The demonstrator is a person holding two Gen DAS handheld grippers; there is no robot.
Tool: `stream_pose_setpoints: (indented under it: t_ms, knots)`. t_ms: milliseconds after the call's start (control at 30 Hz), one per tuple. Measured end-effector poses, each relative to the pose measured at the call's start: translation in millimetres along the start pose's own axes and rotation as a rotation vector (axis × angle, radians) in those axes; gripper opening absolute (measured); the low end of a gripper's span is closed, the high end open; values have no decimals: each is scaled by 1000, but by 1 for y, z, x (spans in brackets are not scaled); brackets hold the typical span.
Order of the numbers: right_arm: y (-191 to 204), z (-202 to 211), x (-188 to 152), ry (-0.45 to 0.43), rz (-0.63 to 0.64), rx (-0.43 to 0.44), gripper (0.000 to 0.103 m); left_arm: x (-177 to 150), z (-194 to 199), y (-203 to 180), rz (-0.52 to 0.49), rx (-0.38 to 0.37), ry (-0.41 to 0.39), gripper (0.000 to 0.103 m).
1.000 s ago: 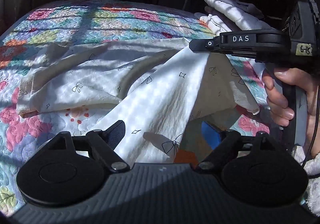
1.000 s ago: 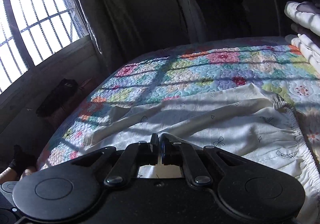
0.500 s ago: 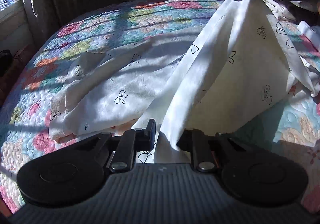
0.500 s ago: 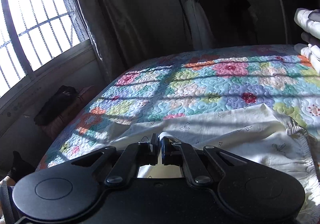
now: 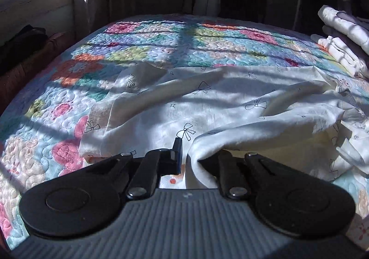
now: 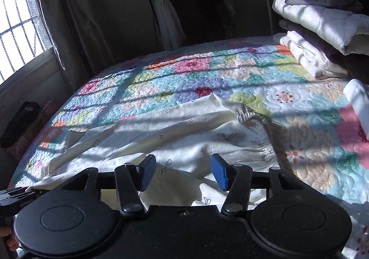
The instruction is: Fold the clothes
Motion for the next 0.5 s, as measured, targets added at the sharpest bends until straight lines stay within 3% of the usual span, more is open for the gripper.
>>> stream_pose_setpoints:
  t_ms: [233, 400, 433, 500]
  knots:
    - [-83, 19, -51, 77, -240, -175, 60, 2, 6, 3, 13, 18, -18, 11]
    - [-90, -2, -70, 123, -319, -100, 62, 5, 10, 9, 44, 47, -33, 11]
    - [-88, -7, -69, 113, -313, -88, 53, 8, 9, 10, 62, 46, -40, 11]
    - [-82, -13, -64, 81, -289, -67, 15, 15, 6, 14, 96, 43, -54, 11]
Point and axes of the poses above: each gripper's, at about its wrist camera, not at the fingertips, and z roughly against the way its jaws point, y to its left, x to its top, the point moved 5 cm from there along -z, roughly the way its jaws point, and after that the axes turned 9 degrees about -y, right-handed, at the moved point
